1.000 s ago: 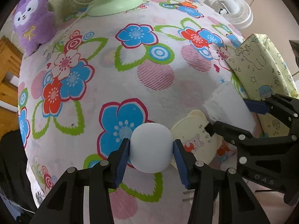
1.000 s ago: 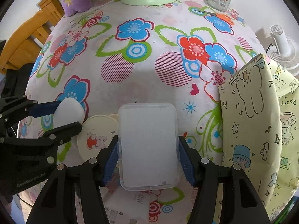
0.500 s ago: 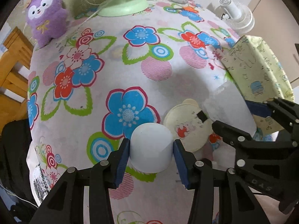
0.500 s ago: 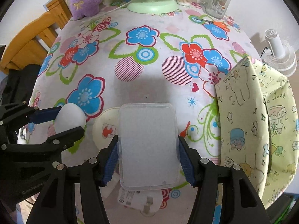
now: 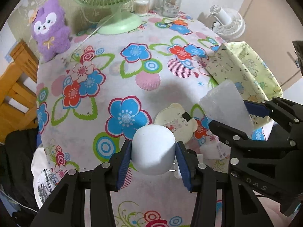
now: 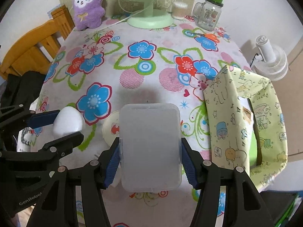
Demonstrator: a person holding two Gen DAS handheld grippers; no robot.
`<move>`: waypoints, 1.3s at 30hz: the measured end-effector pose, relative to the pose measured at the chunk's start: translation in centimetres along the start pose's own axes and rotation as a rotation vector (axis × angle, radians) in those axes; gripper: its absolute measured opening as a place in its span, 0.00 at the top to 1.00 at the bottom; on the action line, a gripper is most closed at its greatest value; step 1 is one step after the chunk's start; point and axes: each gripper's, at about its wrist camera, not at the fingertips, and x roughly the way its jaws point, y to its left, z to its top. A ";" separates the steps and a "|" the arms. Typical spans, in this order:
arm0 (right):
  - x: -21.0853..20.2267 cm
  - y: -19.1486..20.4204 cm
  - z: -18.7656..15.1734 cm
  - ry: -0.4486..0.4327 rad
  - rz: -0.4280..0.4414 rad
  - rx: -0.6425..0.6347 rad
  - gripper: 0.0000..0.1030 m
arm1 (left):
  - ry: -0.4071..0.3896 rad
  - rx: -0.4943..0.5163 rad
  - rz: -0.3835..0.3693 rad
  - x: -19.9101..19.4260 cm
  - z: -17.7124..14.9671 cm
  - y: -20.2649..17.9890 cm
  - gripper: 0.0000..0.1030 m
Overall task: Organize rigid objects
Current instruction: 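Carry the white ball with the left tool while the right tool carries the container toward the fabric box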
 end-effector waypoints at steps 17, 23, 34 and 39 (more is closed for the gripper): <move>-4.1 -0.3 -1.2 -0.056 -0.031 0.016 0.39 | -0.064 0.032 0.009 -3.4 -0.2 -1.7 0.53; -4.1 -1.8 -0.8 -0.049 -0.001 0.011 0.39 | -0.079 0.025 0.034 -3.5 0.6 -2.9 0.53; -4.8 -5.5 0.7 -0.075 0.030 -0.073 0.39 | -0.087 -0.036 0.071 -3.8 3.1 -5.9 0.53; -5.1 -7.9 1.5 -0.084 0.031 -0.086 0.39 | -0.099 -0.041 0.075 -3.7 4.6 -7.6 0.53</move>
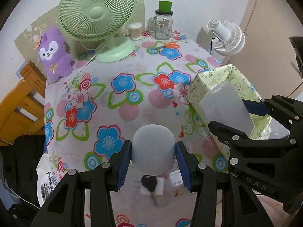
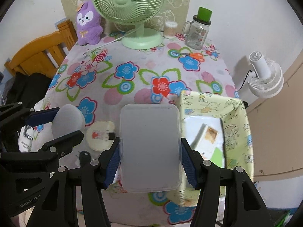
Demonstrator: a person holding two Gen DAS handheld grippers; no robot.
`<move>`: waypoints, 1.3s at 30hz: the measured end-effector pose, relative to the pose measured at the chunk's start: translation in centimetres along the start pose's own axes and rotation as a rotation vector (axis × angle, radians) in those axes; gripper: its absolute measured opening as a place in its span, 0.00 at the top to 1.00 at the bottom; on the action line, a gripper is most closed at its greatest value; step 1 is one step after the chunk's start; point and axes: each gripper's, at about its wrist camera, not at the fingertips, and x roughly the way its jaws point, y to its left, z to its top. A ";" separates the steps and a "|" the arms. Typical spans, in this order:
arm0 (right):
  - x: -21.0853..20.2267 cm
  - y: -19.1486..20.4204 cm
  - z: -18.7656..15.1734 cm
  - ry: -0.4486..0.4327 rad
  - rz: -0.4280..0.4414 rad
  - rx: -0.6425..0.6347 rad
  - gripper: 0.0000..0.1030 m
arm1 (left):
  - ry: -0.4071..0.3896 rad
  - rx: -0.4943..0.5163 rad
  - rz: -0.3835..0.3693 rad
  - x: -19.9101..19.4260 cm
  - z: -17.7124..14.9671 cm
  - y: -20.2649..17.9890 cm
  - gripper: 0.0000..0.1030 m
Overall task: Organize rigid objects
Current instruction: 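Carry the white ball with the left tool while the right tool carries the container toward the fabric box, then lower the white ball into the fabric box and open the left tool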
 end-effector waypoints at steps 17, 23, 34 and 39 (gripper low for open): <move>0.1 -7.6 0.4 0.001 0.003 0.012 0.39 | -0.011 -0.001 -0.011 1.7 3.9 -6.0 0.53; 0.5 -10.9 -0.1 0.016 -0.002 0.035 0.39 | -0.005 0.024 -0.034 2.9 5.2 -8.7 0.53; 1.4 -15.9 -1.3 0.052 -0.009 0.115 0.39 | 0.024 0.093 -0.056 5.5 7.8 -12.5 0.53; 1.7 -17.1 -1.8 0.059 0.008 0.140 0.39 | 0.046 0.123 -0.073 6.8 8.8 -13.4 0.53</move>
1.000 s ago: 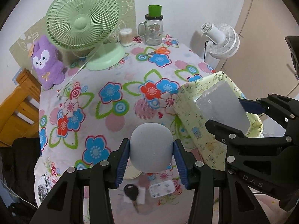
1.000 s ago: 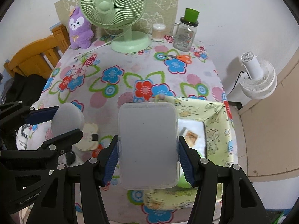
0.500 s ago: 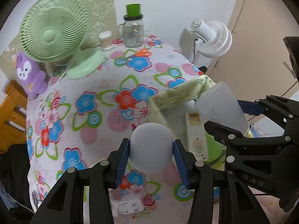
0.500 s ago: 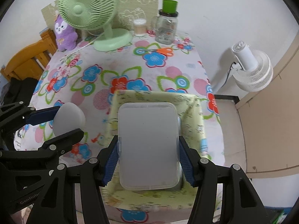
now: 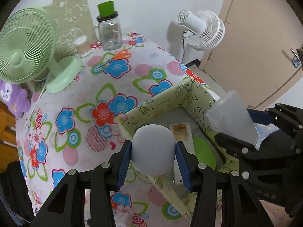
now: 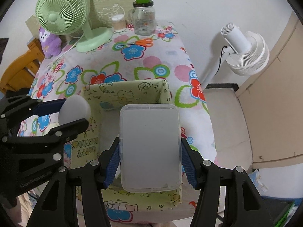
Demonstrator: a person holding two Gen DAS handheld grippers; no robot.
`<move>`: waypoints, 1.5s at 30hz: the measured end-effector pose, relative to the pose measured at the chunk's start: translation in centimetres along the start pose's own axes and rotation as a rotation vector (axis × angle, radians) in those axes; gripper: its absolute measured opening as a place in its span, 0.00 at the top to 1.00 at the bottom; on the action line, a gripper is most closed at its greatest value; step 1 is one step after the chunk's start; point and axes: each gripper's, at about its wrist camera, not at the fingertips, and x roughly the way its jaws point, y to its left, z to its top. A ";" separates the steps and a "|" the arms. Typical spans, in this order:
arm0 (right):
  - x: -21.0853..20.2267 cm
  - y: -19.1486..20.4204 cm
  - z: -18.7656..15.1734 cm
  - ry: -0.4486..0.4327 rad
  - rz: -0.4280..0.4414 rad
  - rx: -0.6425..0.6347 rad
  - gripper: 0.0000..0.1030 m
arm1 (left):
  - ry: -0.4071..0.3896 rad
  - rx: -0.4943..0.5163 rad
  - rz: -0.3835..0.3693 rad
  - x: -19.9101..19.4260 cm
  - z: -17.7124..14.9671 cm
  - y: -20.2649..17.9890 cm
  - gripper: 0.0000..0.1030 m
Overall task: Organize rigid objects
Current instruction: 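Lower the white ball into the fabric box and open the left tool, then lower the white plastic container into the fabric box and open the right tool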
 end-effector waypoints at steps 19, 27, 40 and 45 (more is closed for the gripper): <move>1.6 -0.5 -0.8 0.042 0.018 0.082 0.39 | 0.110 0.100 -0.044 4.6 1.3 -0.7 0.52; 1.5 -0.7 -0.9 0.048 0.019 0.087 0.39 | 0.108 0.104 -0.033 4.2 1.3 -0.6 0.43; 1.0 -0.4 -1.3 0.046 0.038 0.051 0.39 | 0.060 0.002 0.064 0.8 -0.2 1.3 0.16; 1.3 0.7 -0.4 0.035 0.059 -0.017 0.39 | 0.063 -0.082 0.087 0.4 -1.4 2.7 0.16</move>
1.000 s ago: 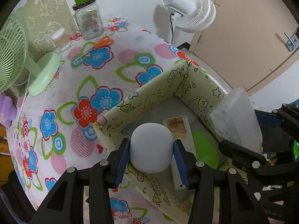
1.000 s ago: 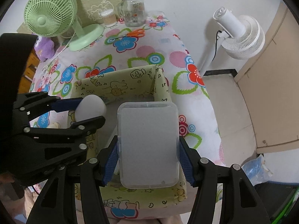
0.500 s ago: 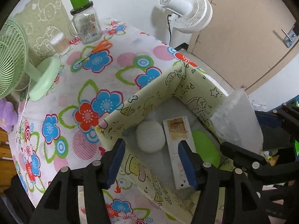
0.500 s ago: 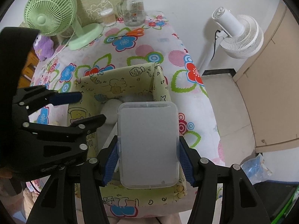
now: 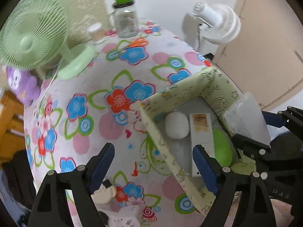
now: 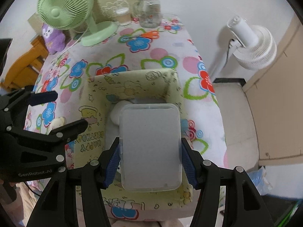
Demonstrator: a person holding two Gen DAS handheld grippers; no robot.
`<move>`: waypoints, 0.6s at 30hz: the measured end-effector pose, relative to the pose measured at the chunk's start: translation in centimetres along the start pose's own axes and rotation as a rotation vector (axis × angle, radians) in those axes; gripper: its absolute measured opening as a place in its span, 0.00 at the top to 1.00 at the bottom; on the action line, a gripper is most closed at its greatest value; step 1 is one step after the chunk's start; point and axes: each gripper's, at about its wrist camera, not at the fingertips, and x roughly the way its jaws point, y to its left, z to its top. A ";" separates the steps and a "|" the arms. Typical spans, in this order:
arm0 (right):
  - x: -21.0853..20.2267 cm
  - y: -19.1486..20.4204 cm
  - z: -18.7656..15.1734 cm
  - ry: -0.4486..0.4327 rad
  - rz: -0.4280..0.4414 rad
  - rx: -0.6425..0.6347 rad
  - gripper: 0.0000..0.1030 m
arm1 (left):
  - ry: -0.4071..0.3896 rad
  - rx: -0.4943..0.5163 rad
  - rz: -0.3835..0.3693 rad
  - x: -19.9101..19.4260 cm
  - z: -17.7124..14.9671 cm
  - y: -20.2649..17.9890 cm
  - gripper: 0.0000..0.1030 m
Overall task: Organize rigid objects
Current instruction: 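Lower the white plastic container into the fabric box and open the right tool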
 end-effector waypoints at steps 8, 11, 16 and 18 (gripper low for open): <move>1.8 1.5 2.4 0.016 0.029 -0.152 0.39 | 0.007 -0.153 -0.014 0.0 -2.2 1.1 0.13; 3.2 2.2 3.0 0.044 0.037 -0.208 0.39 | 0.012 -0.213 -0.016 0.0 -2.9 1.3 0.13; 4.9 2.2 3.4 0.080 0.044 -0.223 0.39 | 0.018 -0.284 -0.017 -0.2 -3.5 1.5 0.13; 5.2 1.9 3.6 0.089 0.050 -0.205 0.39 | 0.019 -0.295 -0.015 -0.2 -3.6 1.3 0.13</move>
